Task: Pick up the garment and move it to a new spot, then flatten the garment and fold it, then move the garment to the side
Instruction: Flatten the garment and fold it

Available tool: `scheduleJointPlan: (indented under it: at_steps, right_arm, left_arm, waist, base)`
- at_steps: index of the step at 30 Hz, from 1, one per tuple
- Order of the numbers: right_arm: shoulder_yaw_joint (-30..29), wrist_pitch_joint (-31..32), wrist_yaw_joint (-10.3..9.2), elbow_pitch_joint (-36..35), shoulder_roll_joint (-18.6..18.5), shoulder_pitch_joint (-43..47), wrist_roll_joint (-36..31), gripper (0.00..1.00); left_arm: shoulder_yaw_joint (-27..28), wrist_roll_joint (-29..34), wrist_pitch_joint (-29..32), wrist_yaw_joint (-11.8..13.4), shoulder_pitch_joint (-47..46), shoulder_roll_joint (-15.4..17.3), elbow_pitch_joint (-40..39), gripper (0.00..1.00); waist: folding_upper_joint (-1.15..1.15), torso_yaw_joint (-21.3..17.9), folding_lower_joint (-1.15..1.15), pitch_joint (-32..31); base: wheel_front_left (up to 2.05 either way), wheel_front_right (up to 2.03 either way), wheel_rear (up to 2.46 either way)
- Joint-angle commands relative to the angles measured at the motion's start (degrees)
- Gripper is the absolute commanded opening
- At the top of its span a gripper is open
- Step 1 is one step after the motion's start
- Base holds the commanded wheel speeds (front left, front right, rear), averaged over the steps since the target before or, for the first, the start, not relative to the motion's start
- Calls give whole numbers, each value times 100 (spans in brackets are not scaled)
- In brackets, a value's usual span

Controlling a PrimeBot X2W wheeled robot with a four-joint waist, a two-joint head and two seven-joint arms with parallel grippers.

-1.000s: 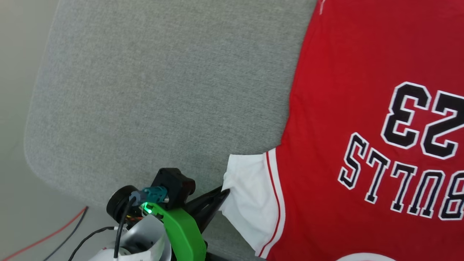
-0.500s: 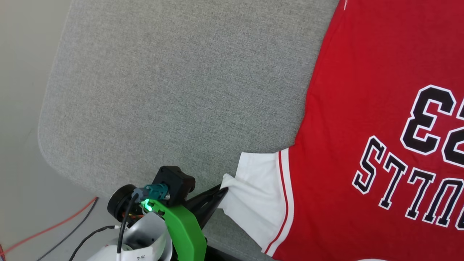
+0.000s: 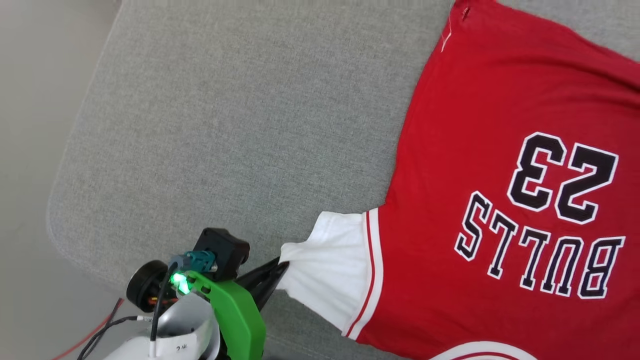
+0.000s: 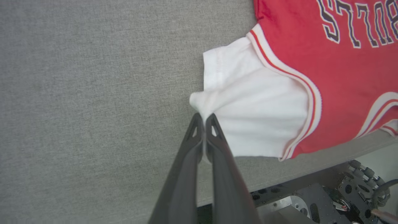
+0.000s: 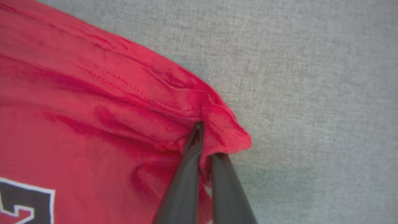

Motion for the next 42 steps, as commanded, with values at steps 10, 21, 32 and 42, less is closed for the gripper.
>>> scheduleJointPlan:
  at_steps: [10, 21, 32, 42]
  right_arm:
    - [4, -241, -4, 118, 427, 1481, 185, 0]
    - [101, -586, -4, -759, 408, 3037, 744, 0]
    - [-256, -529, -4, -2009, 1030, 4564, 867, 0]
    - [-224, -660, -4, -2162, 1243, 4786, 928, 100]
  left_arm:
    - [50, -239, 74, 187, 502, 219, 181, 0]
    - [65, -425, -205, 286, 891, 110, 497, 0]
    - [221, -661, -748, 376, 1197, -211, 726, 0]
    - [190, -554, -949, 301, 1078, -328, 852, 0]
  waist:
    - [66, -879, 0, -1443]
    - [66, -1204, 0, -2126]
    - [66, -1450, 0, -2390]
    - [66, -1433, 0, -2312]
  base:
    - [0, 0, 0]
    - [0, 0, 0]
    - [0, 0, 0]
    - [0, 0, 0]
